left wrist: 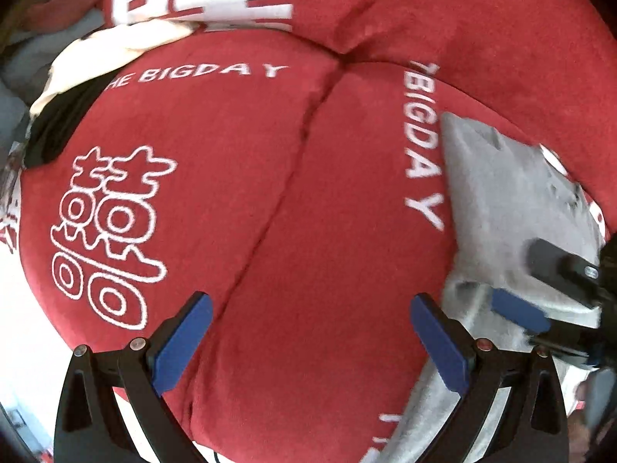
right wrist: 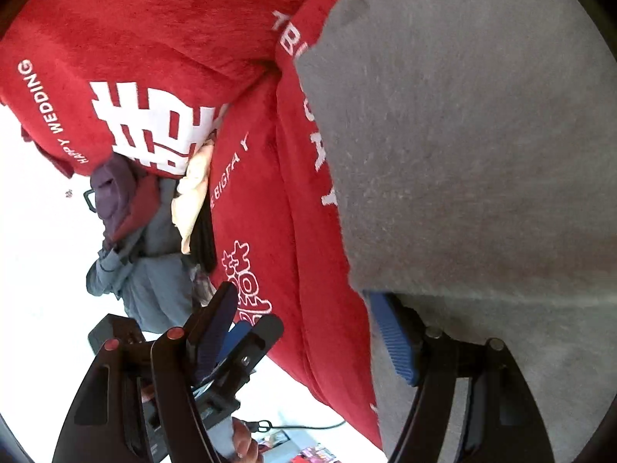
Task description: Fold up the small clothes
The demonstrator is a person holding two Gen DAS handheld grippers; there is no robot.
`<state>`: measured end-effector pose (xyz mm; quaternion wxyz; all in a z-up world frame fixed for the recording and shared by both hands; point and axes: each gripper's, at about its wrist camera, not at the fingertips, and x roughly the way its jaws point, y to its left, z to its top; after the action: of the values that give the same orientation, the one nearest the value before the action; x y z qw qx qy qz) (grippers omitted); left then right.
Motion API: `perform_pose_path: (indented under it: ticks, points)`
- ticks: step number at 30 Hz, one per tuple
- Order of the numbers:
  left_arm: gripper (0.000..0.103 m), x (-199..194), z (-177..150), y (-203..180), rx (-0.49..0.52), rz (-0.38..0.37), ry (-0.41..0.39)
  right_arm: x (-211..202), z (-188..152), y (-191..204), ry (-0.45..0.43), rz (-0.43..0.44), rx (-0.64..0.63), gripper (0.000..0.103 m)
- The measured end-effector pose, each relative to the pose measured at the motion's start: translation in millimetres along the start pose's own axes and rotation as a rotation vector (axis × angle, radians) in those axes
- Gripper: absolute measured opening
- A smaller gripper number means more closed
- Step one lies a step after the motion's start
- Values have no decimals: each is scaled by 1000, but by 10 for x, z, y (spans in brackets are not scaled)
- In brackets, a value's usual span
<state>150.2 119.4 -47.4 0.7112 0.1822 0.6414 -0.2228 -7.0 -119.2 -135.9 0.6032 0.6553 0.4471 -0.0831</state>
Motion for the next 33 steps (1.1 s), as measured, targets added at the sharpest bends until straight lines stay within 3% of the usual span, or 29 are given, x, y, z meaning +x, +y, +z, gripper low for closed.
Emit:
perform_pose_path:
  ticks: [3, 10, 13, 14, 16, 18, 20, 24, 26, 27, 28, 33]
  points:
    - [103, -40, -108, -204, 46, -30, -16, -436, -62, -49, -59, -46, -16, 76]
    - [103, 280, -210, -986, 109, -109, 14, -2175, -137, -867, -404, -312, 168, 76]
    - [103, 455, -287, -1298, 136, -105, 49, -2572, -96, -1305, -499, -293, 325, 75]
    - [103, 483, -313, -1370, 139, -104, 57, -2640, -46, -1455, -522, -260, 371, 70]
    - [103, 524, -395, -1508, 160, -95, 52, -2682, 42, -1530, -531, -239, 380, 8]
    - [103, 562, -413, -1608, 181, -76, 52, -2727, 173, -1426, -521, -247, 300, 9]
    - [103, 683, -485, -1663, 187, -54, 73, -2797, 265, -1228, -524, -327, 157, 9]
    - [103, 896, -645, -1670, 187, -20, 72, -2876, 194, -1481, -456, -425, 229, 14]
    - [103, 937, -703, -1706, 195, -10, 55, -2942, 44, -1576, -451, -420, 242, 30]
    - [103, 926, -751, -1752, 194, -8, 48, -2960, -66, -1598, -441, -420, 239, 51]
    - [103, 946, -779, -1763, 189, -11, 45, -2963, -171, -1608, -435, -402, 228, 59]
    - [103, 996, -789, -1798, 182, -5, 53, -2905, -328, -1502, -397, -377, 147, 59]
